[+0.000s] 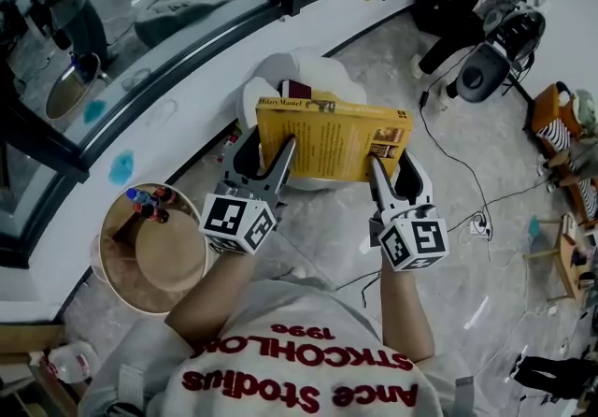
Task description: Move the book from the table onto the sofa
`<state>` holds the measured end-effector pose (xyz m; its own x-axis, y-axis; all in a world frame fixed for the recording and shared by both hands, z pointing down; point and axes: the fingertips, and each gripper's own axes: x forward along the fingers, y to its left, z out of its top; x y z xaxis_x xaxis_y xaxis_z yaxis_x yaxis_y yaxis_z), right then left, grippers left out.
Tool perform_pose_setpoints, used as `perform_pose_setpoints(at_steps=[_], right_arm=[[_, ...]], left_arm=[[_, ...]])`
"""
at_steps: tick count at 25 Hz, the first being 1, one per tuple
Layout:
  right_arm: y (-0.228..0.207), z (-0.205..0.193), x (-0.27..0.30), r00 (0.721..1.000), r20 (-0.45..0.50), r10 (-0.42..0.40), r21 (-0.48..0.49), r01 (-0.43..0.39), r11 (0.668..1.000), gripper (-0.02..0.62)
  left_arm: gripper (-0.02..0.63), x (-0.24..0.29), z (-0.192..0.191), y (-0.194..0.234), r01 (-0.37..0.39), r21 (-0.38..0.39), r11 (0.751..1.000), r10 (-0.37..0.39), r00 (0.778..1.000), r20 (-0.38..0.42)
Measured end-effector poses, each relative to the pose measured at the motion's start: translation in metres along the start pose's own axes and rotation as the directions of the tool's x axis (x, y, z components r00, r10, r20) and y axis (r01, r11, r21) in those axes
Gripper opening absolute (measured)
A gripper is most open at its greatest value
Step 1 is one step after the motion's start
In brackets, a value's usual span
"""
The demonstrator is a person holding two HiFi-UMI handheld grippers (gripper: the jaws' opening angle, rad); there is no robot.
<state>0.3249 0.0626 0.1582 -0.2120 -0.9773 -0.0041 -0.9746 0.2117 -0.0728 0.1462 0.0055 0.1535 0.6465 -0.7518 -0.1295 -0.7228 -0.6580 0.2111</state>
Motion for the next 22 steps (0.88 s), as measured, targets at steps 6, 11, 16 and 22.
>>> perform_pose_setpoints(at_steps=[6, 11, 16, 22], right_arm=[[-0.018, -0.002, -0.007, 1.000, 0.004, -0.017, 0.000, 0.017, 1.000, 0.250], [-0.032, 0.003, -0.013, 0.999, 0.010, -0.040, 0.010, 0.040, 0.999, 0.250], [-0.036, 0.002, -0.015, 0.999, 0.020, -0.051, 0.021, 0.051, 0.998, 0.249], [-0.040, 0.000, -0.003, 0.998, 0.007, -0.055, 0.020, 0.055, 0.998, 0.249]], left_arm=[[0.235, 0.012, -0.009, -0.013, 0.019, -0.002, 1.000, -0.020, 1.000, -0.003], [0.235, 0.024, -0.007, -0.026, 0.042, 0.003, 0.999, -0.042, 0.999, -0.008], [0.235, 0.029, -0.008, -0.028, 0.052, 0.008, 0.999, -0.052, 0.999, -0.008], [0.235, 0.040, -0.012, -0.020, 0.052, -0.012, 0.999, -0.052, 0.999, -0.013]])
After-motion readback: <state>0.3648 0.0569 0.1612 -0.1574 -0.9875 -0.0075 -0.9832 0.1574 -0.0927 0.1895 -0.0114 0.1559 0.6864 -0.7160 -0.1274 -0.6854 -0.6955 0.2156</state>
